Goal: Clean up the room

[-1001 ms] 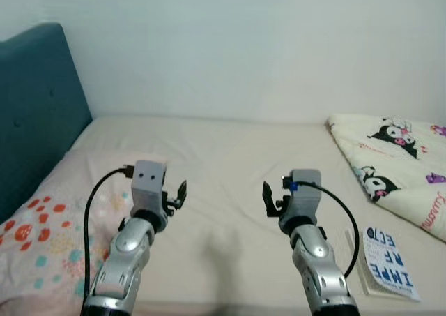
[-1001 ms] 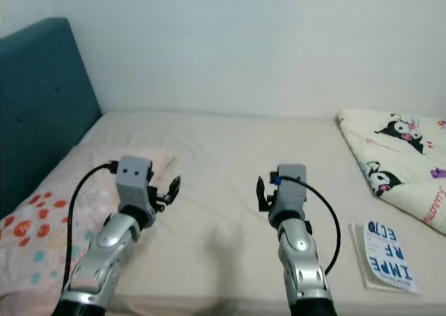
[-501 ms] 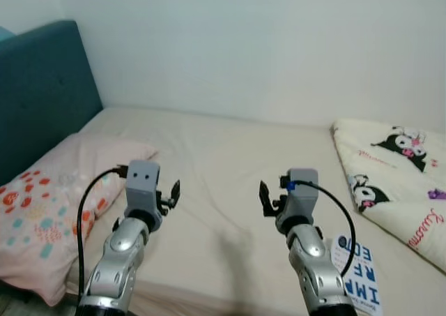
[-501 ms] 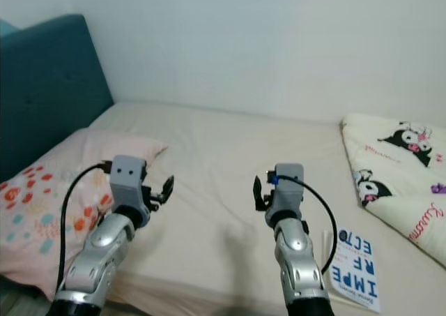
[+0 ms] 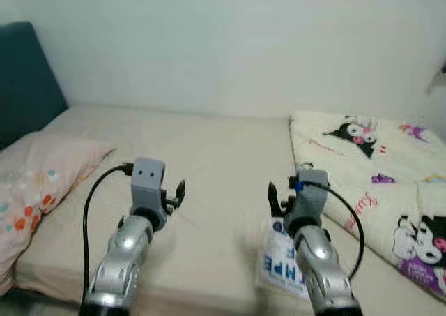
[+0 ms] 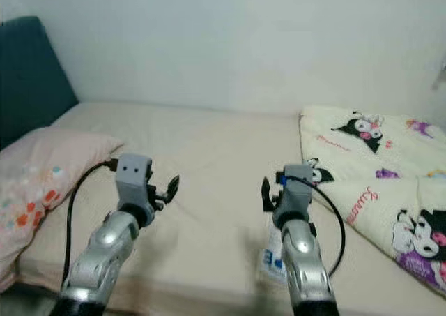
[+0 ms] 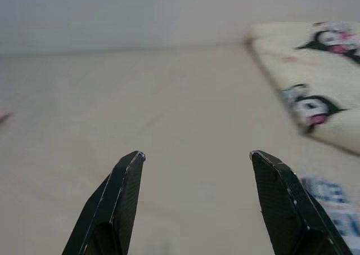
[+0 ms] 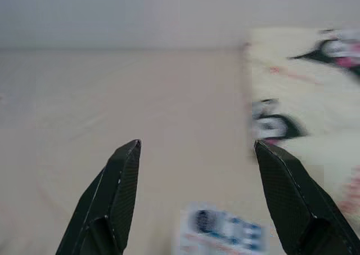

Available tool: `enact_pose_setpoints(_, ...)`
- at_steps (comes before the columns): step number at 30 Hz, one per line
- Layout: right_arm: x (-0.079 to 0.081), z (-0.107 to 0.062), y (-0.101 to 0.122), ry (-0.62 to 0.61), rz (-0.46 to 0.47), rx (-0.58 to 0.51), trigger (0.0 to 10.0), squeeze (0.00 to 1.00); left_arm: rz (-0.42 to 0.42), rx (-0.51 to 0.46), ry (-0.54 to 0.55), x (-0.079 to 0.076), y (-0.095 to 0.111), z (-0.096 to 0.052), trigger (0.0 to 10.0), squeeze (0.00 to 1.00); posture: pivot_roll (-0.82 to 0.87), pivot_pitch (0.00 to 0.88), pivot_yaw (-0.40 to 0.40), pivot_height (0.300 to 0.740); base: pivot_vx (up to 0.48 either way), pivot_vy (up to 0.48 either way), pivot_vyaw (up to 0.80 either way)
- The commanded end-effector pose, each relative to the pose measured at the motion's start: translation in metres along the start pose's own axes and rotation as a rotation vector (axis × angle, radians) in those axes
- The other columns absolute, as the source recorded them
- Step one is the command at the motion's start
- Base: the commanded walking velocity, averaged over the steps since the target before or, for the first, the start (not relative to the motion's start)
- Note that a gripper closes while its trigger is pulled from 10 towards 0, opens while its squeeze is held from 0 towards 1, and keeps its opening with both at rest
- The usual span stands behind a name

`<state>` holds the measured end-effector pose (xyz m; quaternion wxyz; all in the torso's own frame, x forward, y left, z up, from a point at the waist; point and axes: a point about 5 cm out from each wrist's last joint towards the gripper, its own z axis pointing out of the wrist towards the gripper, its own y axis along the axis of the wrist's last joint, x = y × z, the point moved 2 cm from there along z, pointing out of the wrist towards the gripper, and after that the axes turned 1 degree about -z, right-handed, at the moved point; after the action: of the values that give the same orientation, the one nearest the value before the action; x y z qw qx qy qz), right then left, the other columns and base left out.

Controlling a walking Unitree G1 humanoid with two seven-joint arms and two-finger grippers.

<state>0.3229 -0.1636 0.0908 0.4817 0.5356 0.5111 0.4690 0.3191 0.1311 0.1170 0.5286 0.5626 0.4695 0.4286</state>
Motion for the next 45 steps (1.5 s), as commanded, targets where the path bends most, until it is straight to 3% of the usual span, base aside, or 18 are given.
enact_pose_setpoints(1, 0.002, -0.001, 0.0, -0.002, 0.012, -0.001, 10.0, 0.0, 0.002, 0.011, -0.006, 0.001, 0.0, 0.001, 10.0, 0.0, 0.02, 0.001, -0.018, 0.74, 0.0, 0.48, 0.0)
enact_pose_setpoints(6, 0.001, -0.002, -0.001, -0.007, 0.019, 0.002, 10.0, 0.0, 0.009, 0.007, -0.006, 0.001, 0.0, 0.002, 10.0, 0.0, 0.02, 0.004, -0.015, 0.74, 0.0, 0.48, 0.0)
enact_pose_setpoints(15, 0.002, -0.005, -0.009, -0.001, 0.026, 0.038, 10.0, 0.0, 0.053, 0.002, 0.015, 0.002, 0.0, 0.001, 10.0, 0.0, 0.02, 0.004, -0.016, 0.74, 0.0, 0.0, 0.0)
enact_pose_setpoints(27, -0.004, -0.008, -0.032, -0.033, 0.043, 0.142, 10.0, 0.0, -0.004, 0.02, 0.042, 0.008, -0.01, -0.004, 10.0, 0.0, 0.01, 0.0, -0.026, 0.74, 0.0, 0.0, 0.0)
enact_pose_setpoints(31, -0.01, -0.01, -0.037, -0.059, 0.088, 0.155, 10.0, 0.0, -0.006, 0.041, 0.05, 0.01, -0.018, -0.006, 10.0, 0.0, 0.01, 0.0, -0.032, 0.725, 0.0, 0.0, 0.0)
enact_pose_setpoints(45, -0.011, -0.013, -0.041, -0.064, 0.103, 0.168, 10.0, 0.0, 0.018, 0.032, 0.041, 0.008, -0.019, -0.009, 10.0, 0.0, 0.01, 0.01, -0.038, 0.68, 0.0, 0.0, 0.0)
